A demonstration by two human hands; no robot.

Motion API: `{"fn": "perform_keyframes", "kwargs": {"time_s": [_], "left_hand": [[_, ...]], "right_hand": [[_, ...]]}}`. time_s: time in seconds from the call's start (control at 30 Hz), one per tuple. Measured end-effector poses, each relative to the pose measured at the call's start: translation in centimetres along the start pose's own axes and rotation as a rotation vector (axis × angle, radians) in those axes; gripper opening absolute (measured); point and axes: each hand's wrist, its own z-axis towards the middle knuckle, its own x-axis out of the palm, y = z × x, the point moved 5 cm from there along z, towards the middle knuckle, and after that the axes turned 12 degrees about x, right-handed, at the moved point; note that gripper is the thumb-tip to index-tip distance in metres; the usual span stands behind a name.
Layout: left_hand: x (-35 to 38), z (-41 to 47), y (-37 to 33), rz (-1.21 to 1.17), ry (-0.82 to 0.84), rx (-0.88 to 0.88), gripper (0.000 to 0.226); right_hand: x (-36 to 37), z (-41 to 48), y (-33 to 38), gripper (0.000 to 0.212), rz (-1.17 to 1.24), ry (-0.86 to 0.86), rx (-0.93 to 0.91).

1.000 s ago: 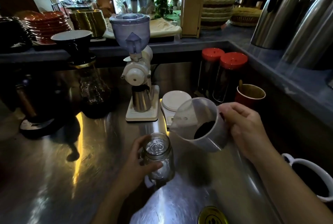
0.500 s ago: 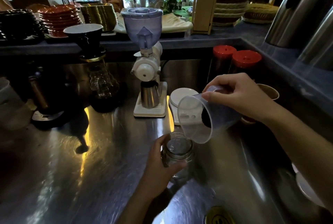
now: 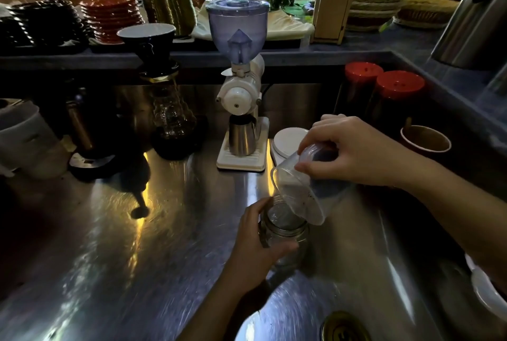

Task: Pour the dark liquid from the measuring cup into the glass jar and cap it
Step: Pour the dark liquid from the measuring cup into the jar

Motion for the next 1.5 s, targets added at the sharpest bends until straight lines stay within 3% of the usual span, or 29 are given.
{"fn": "perform_keyframes", "kwargs": {"time_s": [0.3,0.93,1.5], "left_hand": [[-0.1,0.1,-0.1,0.073,0.0,0.027,0.077],[-0.1,0.1,-0.4,0.082,0.018,0.004,0.073],[-0.2,0.3,0.3,0.083,0.014,0.022,0.08]], "right_hand": [[0.5,0.6,1.1,0.039,-0.078,0.039,-0.066],[1.7,0.7,2.5,0.027,-0.185,0.089,-0.243],[2.2,0.3,2.7,0.041,-0.243,0.031,-0.344]]}}
